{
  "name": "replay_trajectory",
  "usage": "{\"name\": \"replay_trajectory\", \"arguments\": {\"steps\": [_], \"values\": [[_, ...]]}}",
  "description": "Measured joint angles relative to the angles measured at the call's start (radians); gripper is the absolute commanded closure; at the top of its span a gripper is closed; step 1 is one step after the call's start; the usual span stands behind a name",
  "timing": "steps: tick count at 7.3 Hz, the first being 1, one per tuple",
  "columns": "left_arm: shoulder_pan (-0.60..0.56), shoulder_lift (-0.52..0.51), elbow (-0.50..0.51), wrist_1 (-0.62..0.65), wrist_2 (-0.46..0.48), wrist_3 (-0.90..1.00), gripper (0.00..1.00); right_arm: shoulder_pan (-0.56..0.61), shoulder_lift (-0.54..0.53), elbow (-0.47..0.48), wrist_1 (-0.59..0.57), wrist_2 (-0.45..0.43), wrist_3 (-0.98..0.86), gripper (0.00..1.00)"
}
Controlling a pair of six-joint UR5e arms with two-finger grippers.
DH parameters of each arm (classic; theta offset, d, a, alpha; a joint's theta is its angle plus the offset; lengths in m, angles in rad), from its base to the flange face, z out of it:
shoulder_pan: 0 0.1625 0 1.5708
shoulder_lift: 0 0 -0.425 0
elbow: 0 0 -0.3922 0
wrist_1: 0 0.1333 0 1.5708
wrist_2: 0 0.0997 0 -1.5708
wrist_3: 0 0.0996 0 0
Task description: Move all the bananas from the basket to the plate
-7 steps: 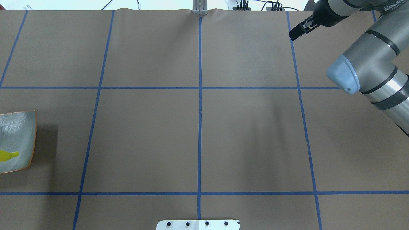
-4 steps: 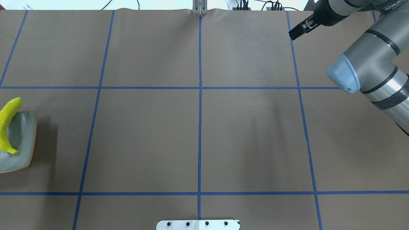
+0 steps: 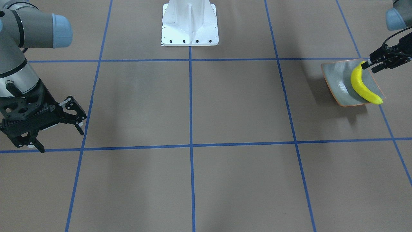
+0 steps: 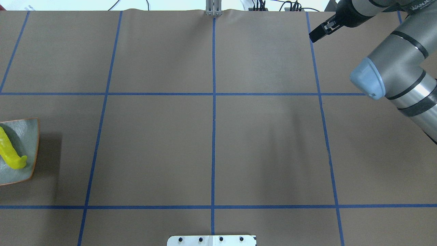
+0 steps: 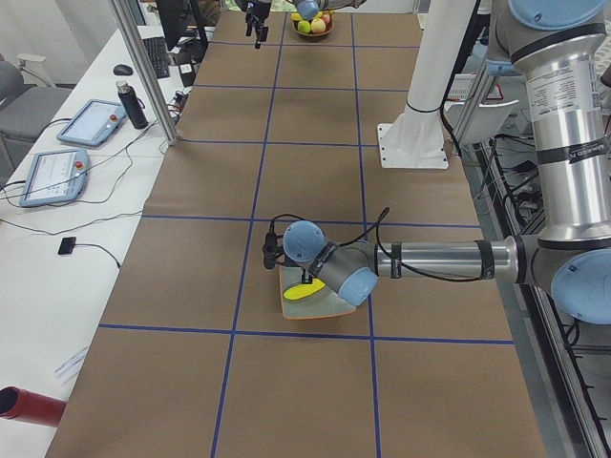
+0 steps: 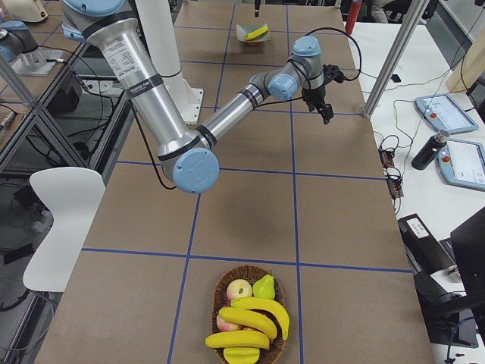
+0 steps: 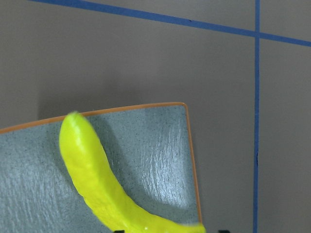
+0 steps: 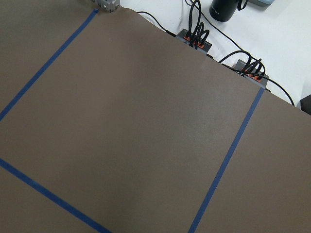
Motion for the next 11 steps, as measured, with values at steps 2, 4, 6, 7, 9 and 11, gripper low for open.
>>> {"name": "replay_trajectory", "arguments": {"steps": [2, 4, 6, 7, 9, 11], "values": [[-0.05, -0.022, -0.002, -0.03, 0.002, 0.0, 0.0, 0.069, -0.034, -0.017, -0.005, 0.106, 0.0, 0.01], [-0.078, -0.042, -0.002, -0.042, 0.014, 0.0, 0.0, 0.164, -0.131, -0.029, -0.01, 0.178, -0.048, 0.01], [-0.082, -0.055, -0.002, -0.045, 0.021, 0.001, 0.0, 0.265, -0.239, -0.072, -0.023, 0.181, -0.199, 0.01], [-0.083, -0.059, -0.002, -0.046, 0.022, 0.001, 0.0, 0.317, -0.288, -0.109, -0.023, 0.179, -0.311, 0.01], [-0.083, -0.063, -0.002, -0.06, 0.025, 0.001, 0.0, 0.418, -0.368, -0.197, -0.011, 0.174, -0.531, 0.01], [-0.083, -0.069, -0.003, -0.07, 0.046, 0.001, 0.0, 0.49, -0.387, -0.344, 0.049, 0.168, -0.651, 0.01]]}}
